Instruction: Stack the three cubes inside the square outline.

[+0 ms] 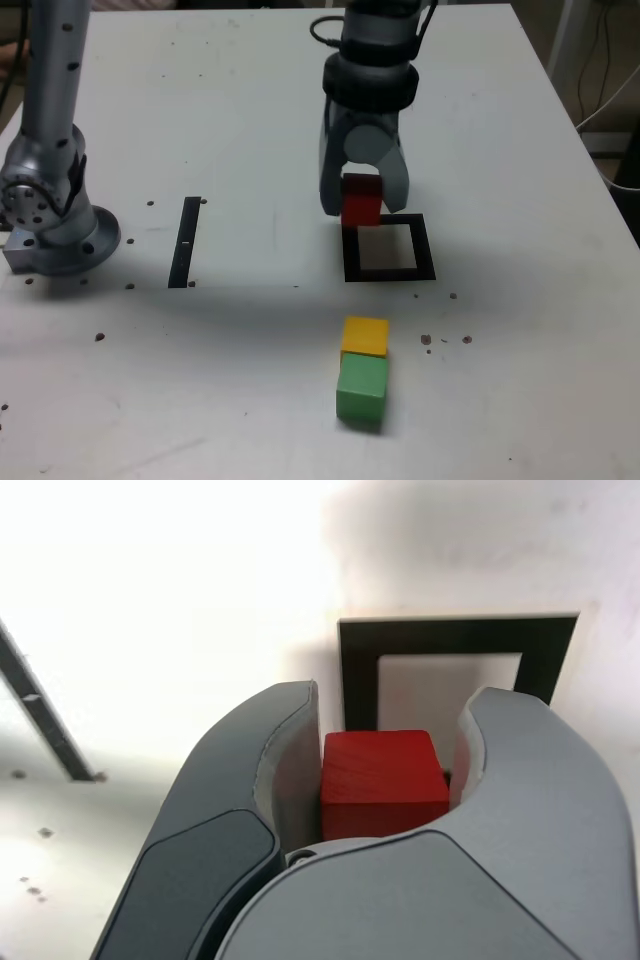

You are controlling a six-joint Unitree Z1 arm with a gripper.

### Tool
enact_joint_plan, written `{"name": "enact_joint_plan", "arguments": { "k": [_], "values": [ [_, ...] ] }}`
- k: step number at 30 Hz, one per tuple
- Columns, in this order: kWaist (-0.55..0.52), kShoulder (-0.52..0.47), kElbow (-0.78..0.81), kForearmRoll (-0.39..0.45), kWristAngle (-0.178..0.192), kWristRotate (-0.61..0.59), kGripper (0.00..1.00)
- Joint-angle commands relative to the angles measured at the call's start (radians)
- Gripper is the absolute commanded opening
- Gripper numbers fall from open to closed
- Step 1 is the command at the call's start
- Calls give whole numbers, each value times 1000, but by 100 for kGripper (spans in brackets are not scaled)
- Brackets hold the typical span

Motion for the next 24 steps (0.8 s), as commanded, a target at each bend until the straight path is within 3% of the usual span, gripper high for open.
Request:
{"name": "enact_joint_plan", "arguments": {
  "k": [1, 8, 24],
  "values": [
    [-28, 0, -2, -20, 8, -23, 22],
    [-102, -5, 47, -134, 28, -96, 22],
    [-67, 9, 85, -161, 66, -104, 24]
  ]
}}
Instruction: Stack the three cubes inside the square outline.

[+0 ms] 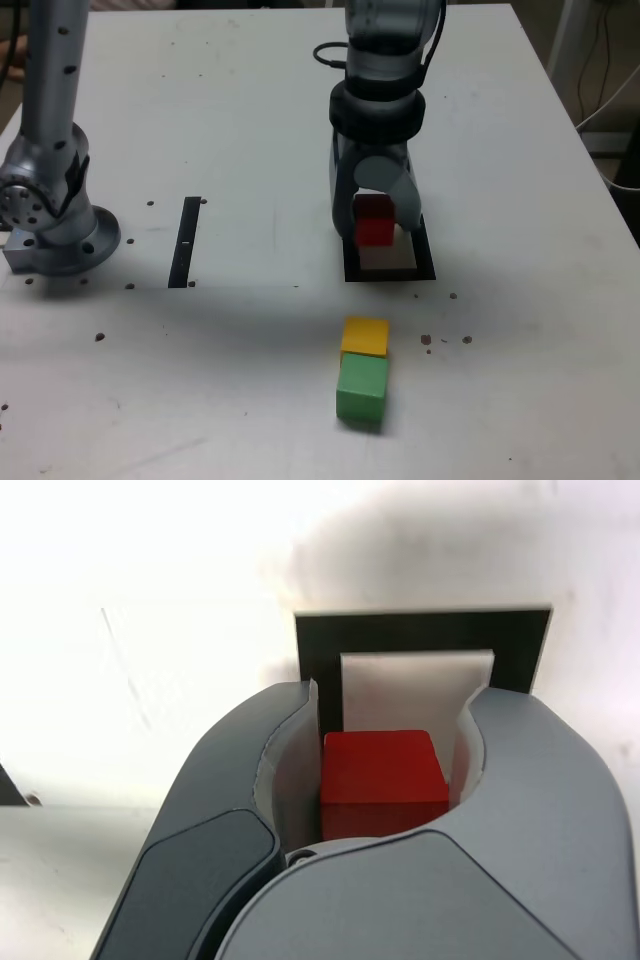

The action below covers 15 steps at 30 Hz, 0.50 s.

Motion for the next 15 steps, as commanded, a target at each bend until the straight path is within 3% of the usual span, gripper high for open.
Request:
{"name": "enact_joint_plan", "arguments": {
  "k": [1, 15],
  "values": [
    [3, 7, 3, -12, 6, -2, 24],
    [4, 27, 31, -96, 5, -2, 30]
  ]
}}
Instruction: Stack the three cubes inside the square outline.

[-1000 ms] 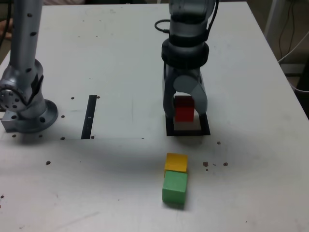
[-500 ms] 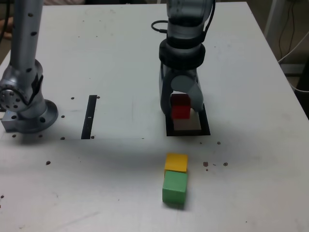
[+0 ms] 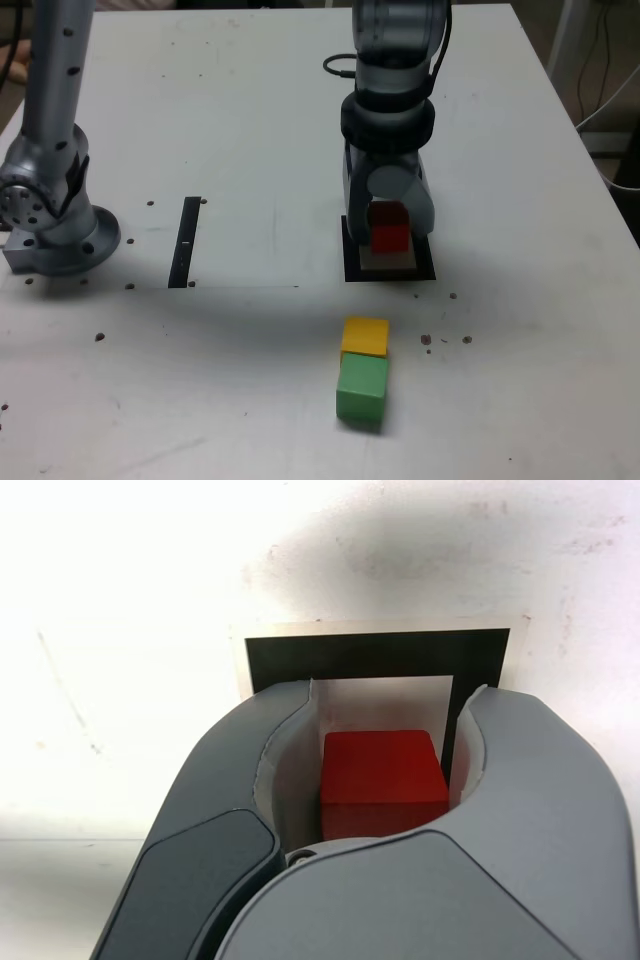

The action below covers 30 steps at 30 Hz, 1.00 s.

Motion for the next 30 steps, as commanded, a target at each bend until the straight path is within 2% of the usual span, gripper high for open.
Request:
{"name": "enact_joint_plan", "arguments": {
  "k": [1, 6, 9, 19, 22, 30],
  "values": [
    [1, 6, 7, -5, -1, -2, 31],
    [1, -2, 15, -4, 1, -6, 35],
    [1, -3, 16, -2, 1, -8, 42],
    [1, -12, 19, 18, 9, -2, 88],
    [1, -19, 18, 25, 12, -2, 97],
    [1, -37, 19, 24, 16, -2, 99]
  ]
}}
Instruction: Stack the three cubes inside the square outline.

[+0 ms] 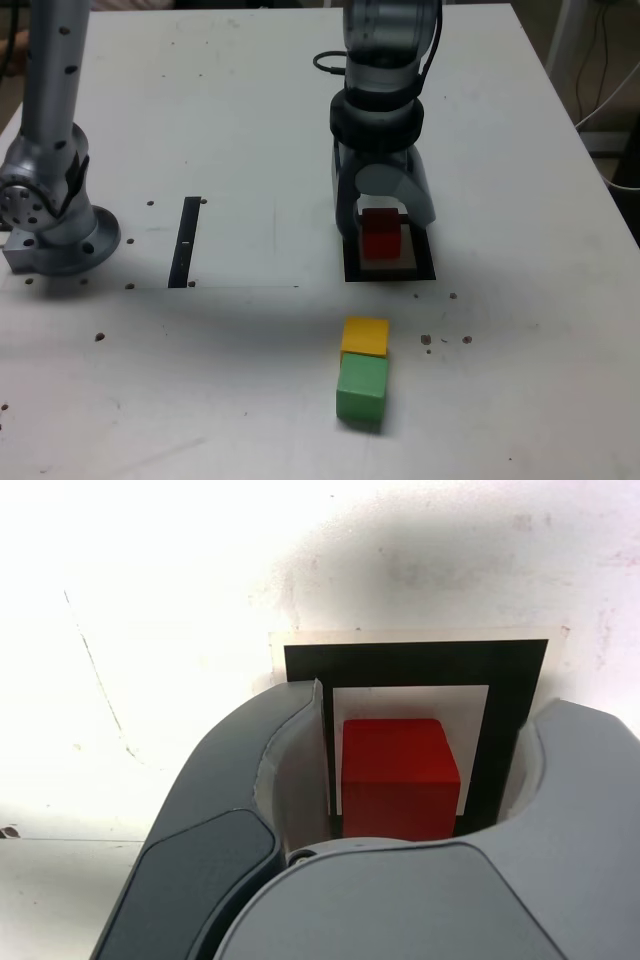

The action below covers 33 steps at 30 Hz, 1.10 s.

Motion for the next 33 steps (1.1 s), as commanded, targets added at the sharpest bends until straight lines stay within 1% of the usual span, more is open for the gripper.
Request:
{"name": "enact_joint_plan", "arguments": {
  "k": [1, 8, 14, 19, 22, 27, 33],
  "values": [
    [1, -19, 2, -3, 3, 2, 99],
    [-20, -68, 24, 10, 11, -18, 99],
    [-66, -141, 26, 72, 32, -67, 99],
    [-100, -172, 8, 163, 22, -105, 99],
    [-125, -177, -12, 198, 18, -130, 99],
    [-195, -171, -61, 226, 11, -172, 99],
    [-258, -138, -80, 234, -20, -209, 99]
  ]
}}
